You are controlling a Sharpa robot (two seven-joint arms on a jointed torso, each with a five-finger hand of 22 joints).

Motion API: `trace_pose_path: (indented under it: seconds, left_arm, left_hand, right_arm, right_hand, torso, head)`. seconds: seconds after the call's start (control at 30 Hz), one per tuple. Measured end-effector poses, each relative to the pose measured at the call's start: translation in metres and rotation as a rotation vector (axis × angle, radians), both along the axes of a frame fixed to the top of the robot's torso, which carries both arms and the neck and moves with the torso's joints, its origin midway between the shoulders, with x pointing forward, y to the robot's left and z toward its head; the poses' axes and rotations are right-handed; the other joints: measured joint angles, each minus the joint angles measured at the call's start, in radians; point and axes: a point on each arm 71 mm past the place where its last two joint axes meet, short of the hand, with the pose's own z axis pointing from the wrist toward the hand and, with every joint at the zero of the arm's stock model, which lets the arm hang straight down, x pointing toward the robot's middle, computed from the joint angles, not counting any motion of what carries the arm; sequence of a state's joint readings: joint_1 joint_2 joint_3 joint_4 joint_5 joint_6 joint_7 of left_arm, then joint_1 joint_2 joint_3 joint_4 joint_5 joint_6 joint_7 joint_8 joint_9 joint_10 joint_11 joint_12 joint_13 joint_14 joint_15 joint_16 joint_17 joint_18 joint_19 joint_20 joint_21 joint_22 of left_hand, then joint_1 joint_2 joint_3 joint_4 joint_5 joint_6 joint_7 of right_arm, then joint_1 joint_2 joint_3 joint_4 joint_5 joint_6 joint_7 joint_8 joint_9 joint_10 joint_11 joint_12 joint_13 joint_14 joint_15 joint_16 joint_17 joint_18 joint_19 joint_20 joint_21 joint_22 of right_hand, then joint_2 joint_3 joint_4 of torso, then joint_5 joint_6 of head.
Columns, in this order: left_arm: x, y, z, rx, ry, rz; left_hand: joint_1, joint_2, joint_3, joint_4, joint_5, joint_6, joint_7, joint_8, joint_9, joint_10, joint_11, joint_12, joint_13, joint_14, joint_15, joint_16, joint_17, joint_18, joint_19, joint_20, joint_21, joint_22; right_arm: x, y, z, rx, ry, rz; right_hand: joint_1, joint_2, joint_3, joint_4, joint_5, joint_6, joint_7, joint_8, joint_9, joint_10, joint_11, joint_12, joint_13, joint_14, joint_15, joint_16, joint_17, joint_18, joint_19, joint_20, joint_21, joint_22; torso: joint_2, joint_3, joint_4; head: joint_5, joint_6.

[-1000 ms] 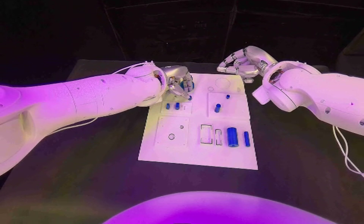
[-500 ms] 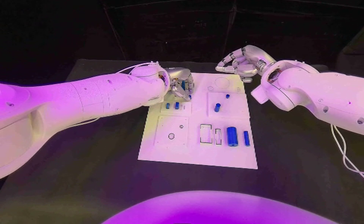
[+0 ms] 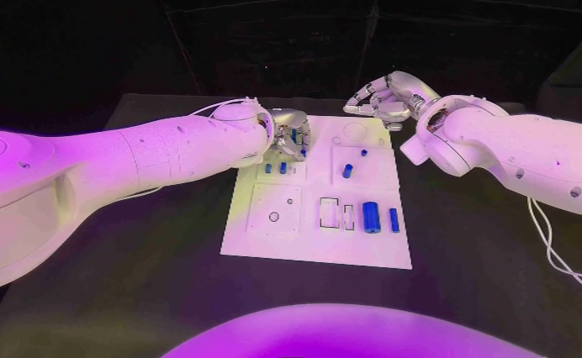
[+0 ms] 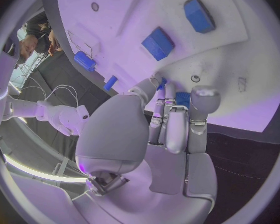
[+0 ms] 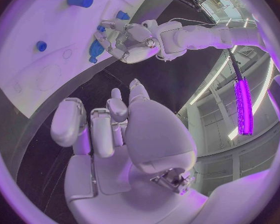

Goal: Assemble the parts on the task board

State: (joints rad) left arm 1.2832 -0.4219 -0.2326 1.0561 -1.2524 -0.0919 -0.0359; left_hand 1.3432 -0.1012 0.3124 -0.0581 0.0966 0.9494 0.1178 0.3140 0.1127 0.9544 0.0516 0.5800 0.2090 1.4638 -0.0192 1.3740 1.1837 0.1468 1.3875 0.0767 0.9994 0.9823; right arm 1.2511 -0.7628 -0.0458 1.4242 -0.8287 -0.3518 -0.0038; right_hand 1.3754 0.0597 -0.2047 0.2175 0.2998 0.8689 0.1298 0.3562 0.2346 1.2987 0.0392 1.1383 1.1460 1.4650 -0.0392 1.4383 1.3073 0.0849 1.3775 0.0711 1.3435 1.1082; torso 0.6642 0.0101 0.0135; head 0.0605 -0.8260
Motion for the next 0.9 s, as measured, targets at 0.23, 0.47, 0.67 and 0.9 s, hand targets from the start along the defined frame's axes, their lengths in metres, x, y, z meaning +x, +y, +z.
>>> trace_pose_path:
  seconds: [0.23, 0.47, 0.67, 0.9]
  left_arm:
    - [0.001, -0.001, 0.000, 0.006, 0.002, 0.002]
    - [0.001, 0.000, -0.001, 0.007, 0.004, 0.004]
    - [0.000, 0.006, -0.001, -0.002, 0.001, 0.011]
    - [-0.003, 0.012, 0.003, -0.029, -0.006, 0.021]
  left_hand:
    - [0.004, 0.021, 0.023, -0.009, -0.007, 0.038, -0.006, 0.000, -0.013, 0.032, -0.007, 0.000, -0.016, 0.001, -0.006, 0.000, -0.002, 0.000, 0.000, 0.000, 0.005, 0.012]
    - [0.034, 0.052, 0.071, -0.026, -0.044, 0.072, -0.010, -0.001, -0.022, 0.065, -0.013, -0.012, -0.032, 0.003, -0.011, 0.009, 0.001, -0.010, 0.004, -0.004, 0.022, 0.029]
    - [0.038, 0.056, 0.097, -0.039, -0.047, 0.089, -0.007, -0.008, -0.028, 0.079, -0.014, -0.024, -0.041, 0.003, -0.011, 0.012, 0.003, -0.015, 0.007, -0.007, 0.028, 0.038]
    - [0.039, 0.056, 0.102, -0.044, -0.047, 0.096, -0.007, -0.012, -0.030, 0.085, -0.011, -0.030, -0.046, 0.003, -0.011, 0.012, -0.005, -0.015, 0.007, -0.007, 0.033, 0.044]
  right_arm:
    - [0.000, 0.001, 0.000, 0.000, 0.000, 0.002]
    - [0.000, 0.001, 0.000, 0.001, 0.000, 0.003]
    - [0.000, 0.001, 0.000, 0.000, 0.000, 0.002]
    - [0.000, 0.001, 0.000, 0.000, -0.001, 0.002]
  right_hand:
    - [0.000, 0.000, 0.000, 0.000, 0.000, 0.000, 0.000, 0.000, 0.000, 0.000, 0.000, 0.000, 0.000, 0.000, 0.000, 0.000, 0.000, 0.000, 0.000, 0.000, 0.000, 0.000]
    - [0.000, 0.000, 0.000, 0.000, 0.000, 0.000, 0.000, 0.000, 0.000, 0.000, 0.000, 0.000, 0.001, 0.000, 0.000, 0.000, 0.001, 0.000, 0.000, 0.000, 0.000, 0.000]
    - [0.000, 0.000, 0.000, 0.000, 0.000, 0.000, 0.000, 0.000, 0.000, 0.000, 0.000, 0.000, 0.001, 0.000, 0.000, 0.000, 0.001, 0.000, 0.000, 0.000, 0.000, 0.000]
    - [0.000, 0.000, 0.000, 0.000, 0.000, 0.000, 0.000, 0.000, 0.000, 0.000, 0.000, 0.000, 0.001, 0.000, 0.000, 0.000, 0.001, 0.000, 0.000, 0.000, 0.000, 0.000]
  torso:
    - [-0.001, 0.0003, 0.0000]
    - [-0.001, 0.0004, 0.0000]
    - [-0.002, 0.0000, 0.0009]
    - [-0.002, -0.0005, 0.0020]
  head:
    - [-0.002, -0.001]
    - [-0.003, -0.001]
    - [-0.005, 0.001]
    - [-0.011, 0.005]
